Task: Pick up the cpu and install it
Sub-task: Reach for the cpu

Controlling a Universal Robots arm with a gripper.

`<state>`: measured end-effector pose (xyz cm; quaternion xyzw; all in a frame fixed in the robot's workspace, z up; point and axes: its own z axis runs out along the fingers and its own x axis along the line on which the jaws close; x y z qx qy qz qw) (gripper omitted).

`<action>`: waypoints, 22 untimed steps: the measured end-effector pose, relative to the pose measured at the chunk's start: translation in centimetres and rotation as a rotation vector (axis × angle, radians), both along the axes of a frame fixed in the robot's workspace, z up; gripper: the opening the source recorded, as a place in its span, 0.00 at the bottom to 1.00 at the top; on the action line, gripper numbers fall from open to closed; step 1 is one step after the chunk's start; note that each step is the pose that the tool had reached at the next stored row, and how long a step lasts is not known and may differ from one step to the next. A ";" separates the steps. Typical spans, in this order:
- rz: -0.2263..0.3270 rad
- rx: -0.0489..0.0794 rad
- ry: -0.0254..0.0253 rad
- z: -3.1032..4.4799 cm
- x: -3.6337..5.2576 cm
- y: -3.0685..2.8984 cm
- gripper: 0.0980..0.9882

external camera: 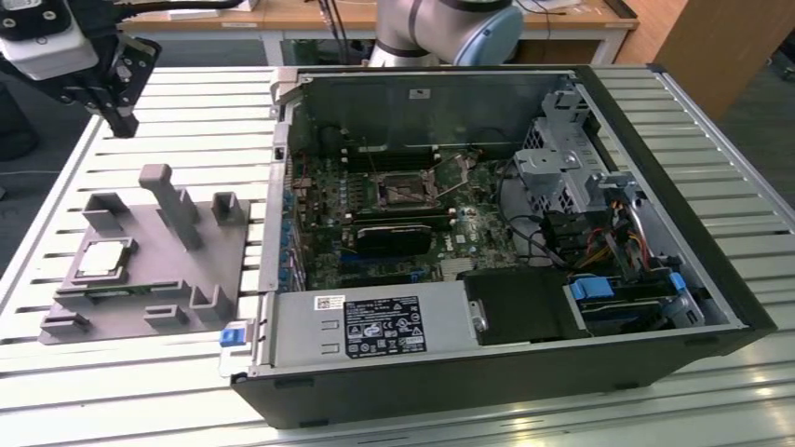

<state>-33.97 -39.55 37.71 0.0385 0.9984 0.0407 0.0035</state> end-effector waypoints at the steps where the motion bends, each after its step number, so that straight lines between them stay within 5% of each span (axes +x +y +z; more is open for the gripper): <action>1: 0.000 0.000 0.0000 -0.01 -0.44 0.00 0.01; 22: 0.000 0.000 0.0003 -0.66 -10.02 0.03 0.01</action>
